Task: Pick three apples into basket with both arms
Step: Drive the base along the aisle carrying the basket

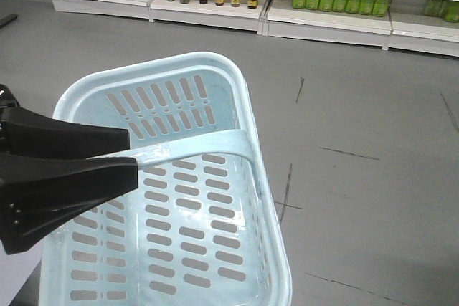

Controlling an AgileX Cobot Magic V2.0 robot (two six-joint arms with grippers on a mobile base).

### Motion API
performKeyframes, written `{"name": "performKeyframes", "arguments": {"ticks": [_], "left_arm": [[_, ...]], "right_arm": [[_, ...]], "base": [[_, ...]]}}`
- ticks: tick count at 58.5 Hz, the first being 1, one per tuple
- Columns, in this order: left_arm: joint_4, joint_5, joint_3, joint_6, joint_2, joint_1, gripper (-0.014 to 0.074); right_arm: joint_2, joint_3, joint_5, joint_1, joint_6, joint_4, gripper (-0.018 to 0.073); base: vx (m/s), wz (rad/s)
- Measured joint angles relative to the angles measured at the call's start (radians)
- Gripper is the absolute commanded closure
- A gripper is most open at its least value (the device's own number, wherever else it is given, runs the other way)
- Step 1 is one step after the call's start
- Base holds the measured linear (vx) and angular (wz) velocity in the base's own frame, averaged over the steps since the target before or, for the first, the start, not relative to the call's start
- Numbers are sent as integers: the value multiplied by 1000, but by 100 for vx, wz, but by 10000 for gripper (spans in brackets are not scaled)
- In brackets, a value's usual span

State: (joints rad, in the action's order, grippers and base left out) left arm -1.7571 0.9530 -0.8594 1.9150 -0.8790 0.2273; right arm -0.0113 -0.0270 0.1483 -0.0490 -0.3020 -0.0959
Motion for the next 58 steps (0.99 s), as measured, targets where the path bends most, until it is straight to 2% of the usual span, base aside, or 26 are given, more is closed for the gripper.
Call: {"name": "performKeyframes", "arguments": {"ticks": [24, 58], "left_arm": [[0, 0, 0, 0, 0, 0, 602], [0, 0, 0, 0, 0, 0, 602]], "right_arm": [[0, 0, 0, 0, 0, 0, 564], [0, 0, 0, 0, 0, 0, 564]], "base": [[16, 12], [20, -11]]}}
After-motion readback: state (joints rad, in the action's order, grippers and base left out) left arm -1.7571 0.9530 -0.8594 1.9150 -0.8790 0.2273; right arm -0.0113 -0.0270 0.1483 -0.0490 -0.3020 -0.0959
